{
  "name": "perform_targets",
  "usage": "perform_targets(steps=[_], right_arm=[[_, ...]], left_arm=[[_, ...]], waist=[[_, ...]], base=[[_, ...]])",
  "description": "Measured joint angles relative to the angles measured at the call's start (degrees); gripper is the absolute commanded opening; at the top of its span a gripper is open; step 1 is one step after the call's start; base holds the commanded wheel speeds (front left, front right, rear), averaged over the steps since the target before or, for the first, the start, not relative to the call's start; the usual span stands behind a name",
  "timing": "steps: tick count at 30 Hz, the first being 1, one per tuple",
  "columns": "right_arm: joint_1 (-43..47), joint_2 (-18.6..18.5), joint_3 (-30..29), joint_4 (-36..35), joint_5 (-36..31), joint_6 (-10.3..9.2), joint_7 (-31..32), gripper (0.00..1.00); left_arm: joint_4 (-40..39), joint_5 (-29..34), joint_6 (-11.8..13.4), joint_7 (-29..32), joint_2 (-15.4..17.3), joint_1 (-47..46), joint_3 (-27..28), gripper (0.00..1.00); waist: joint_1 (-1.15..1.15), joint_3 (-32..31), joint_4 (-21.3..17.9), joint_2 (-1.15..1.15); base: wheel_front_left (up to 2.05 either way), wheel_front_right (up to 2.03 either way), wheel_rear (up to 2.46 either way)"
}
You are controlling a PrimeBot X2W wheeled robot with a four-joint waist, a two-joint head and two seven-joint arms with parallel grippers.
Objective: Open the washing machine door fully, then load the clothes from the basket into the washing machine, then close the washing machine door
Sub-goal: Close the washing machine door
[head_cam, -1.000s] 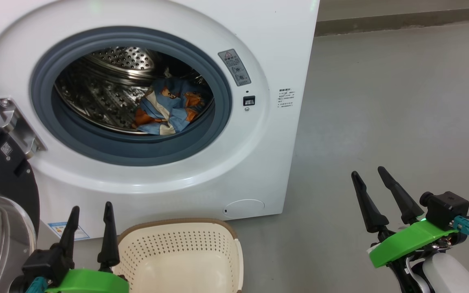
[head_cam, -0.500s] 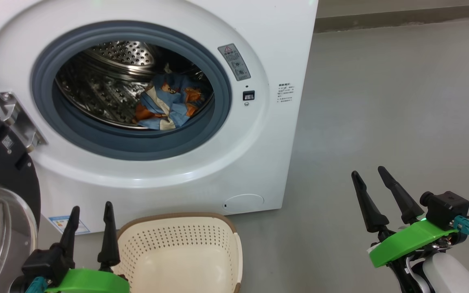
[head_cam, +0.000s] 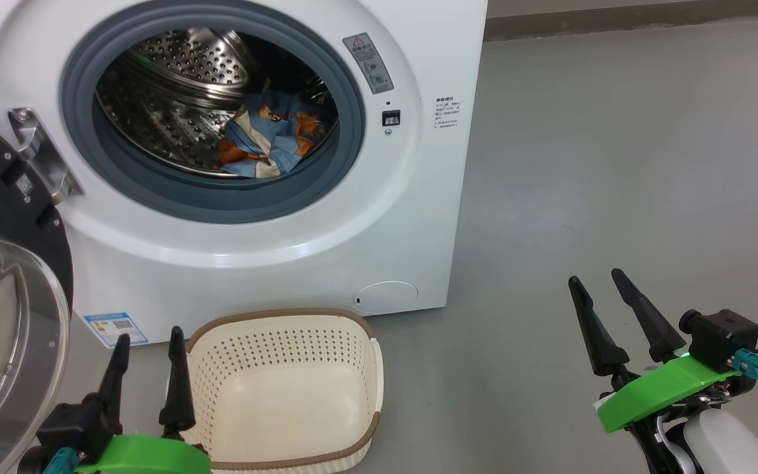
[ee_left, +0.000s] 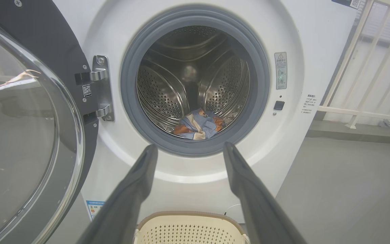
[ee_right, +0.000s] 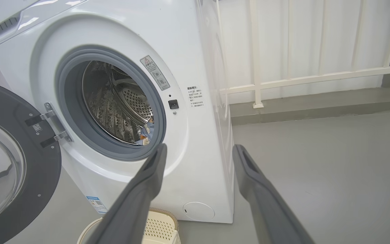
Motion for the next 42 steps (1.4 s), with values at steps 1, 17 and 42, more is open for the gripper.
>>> perform_targets(steps=[1,17,42], right_arm=[[0.0,0.0,0.0,0.0,0.0,0.0,0.0,1.0],[0.0,0.01,-0.03,0.07,0.0,0.0,0.0,1.0],[0.02,0.11,-0.15,0.37,0.0,0.0,0.0,1.0]], left_arm=[[0.0,0.0,0.0,0.0,0.03,0.0,-0.09,1.0],[-0.23,-0.15,0.35,-0.01,0.27,0.0,-0.77,1.0],[-0.02,-0.52,2.44,-0.02,1.21,-0.01,-1.71,1.0]], waist=[[0.0,-0.01,-0.01,0.0],[0.0,-0.26,-0.17,0.0],[0.0,-0.59,3.81,0.0]], base=[[-0.17,0.17,0.0],[0.0,0.0,0.0],[0.0,0.0,0.0]])
